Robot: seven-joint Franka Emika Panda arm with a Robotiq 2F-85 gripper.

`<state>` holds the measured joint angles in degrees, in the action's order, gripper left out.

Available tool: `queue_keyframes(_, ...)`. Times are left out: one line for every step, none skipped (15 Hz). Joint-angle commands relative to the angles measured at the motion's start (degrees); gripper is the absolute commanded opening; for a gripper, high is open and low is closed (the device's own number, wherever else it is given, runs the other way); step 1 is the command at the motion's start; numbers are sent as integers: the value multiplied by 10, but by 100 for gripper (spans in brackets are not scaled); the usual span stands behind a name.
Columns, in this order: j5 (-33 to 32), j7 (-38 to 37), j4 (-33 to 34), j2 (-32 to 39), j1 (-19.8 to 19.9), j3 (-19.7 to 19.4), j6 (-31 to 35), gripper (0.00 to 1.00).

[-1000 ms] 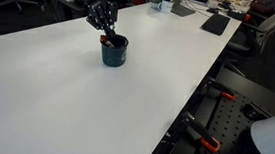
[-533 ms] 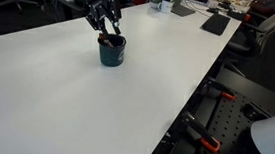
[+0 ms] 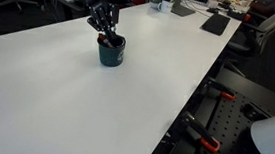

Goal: Remove the marker from the blue cup and put it on the table

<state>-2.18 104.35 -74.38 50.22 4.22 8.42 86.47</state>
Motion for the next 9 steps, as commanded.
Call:
queue_keyframes(3, -1, -47, -39, -2, -4, 32, 42)
queue_keyframes(1, -2, -49, -42, -3, -4, 35, 48)
queue_keyframes(-2, -3, -49, -44, -5, -6, 37, 55)
queue_keyframes(-9, -6, -49, -50, -9, -9, 38, 63)
queue_keyframes(-16, -7, -51, -56, -12, -10, 41, 70)
queue_keyframes(-23, -7, -50, -60, -15, -11, 41, 77)
queue_keyframes(-28, -6, -50, -64, -17, -11, 43, 86)
queue_keyframes(-33, -5, -49, -66, -19, -11, 43, 93)
queue_keyframes(-37, -4, -47, -69, -21, -11, 43, 100)
